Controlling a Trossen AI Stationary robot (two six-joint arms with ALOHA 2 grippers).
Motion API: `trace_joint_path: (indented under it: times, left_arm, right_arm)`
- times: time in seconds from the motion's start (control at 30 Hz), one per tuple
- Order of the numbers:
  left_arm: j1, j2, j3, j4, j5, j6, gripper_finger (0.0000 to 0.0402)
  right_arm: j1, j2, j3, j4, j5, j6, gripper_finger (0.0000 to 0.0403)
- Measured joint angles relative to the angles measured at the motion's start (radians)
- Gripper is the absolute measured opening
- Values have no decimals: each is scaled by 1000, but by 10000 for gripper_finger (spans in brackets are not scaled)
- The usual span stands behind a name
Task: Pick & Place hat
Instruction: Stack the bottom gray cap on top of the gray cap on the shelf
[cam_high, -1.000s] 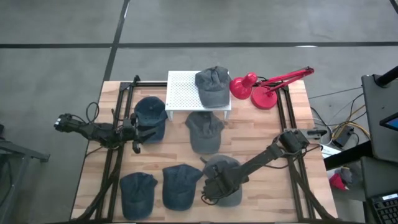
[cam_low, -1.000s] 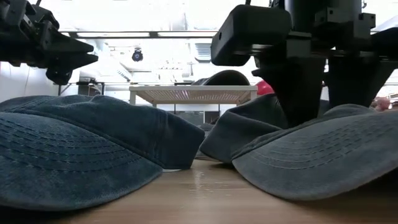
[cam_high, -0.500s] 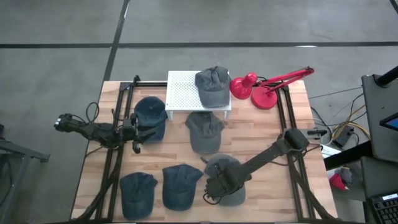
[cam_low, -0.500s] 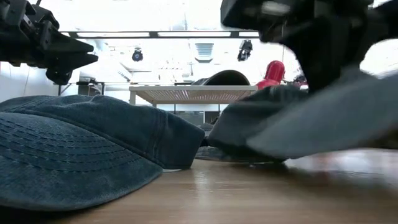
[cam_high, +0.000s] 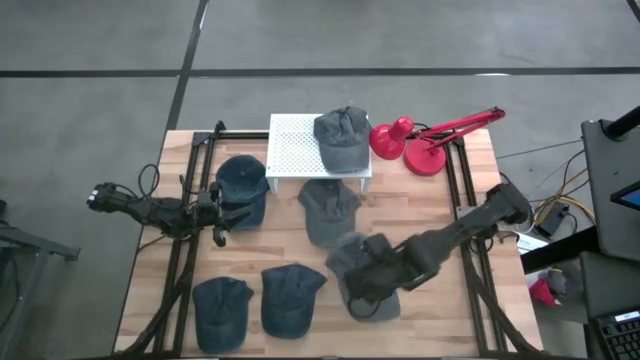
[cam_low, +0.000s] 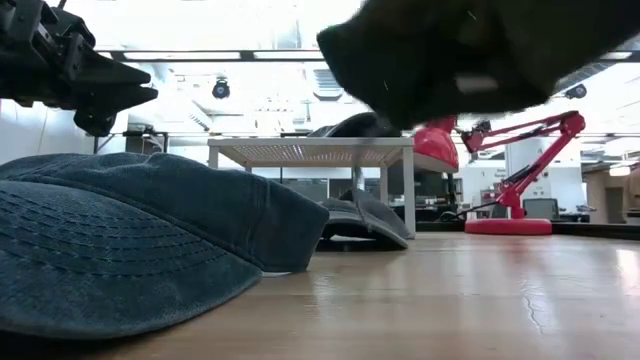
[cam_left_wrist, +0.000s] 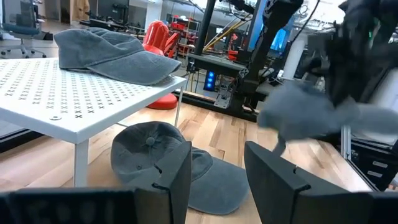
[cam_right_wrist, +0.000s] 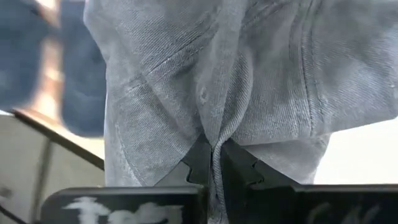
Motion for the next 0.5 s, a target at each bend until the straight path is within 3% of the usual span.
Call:
trace_joint_path:
  times: [0.3, 0.5]
  left_arm:
    - [0, 2, 0, 0, 0, 0, 149]
    - [0, 2, 0, 1, 0, 0, 149]
  right_arm:
    - [-22, -139, 0, 87, 429, -115, 13]
    - [-135, -179, 0, 88, 532, -253, 13]
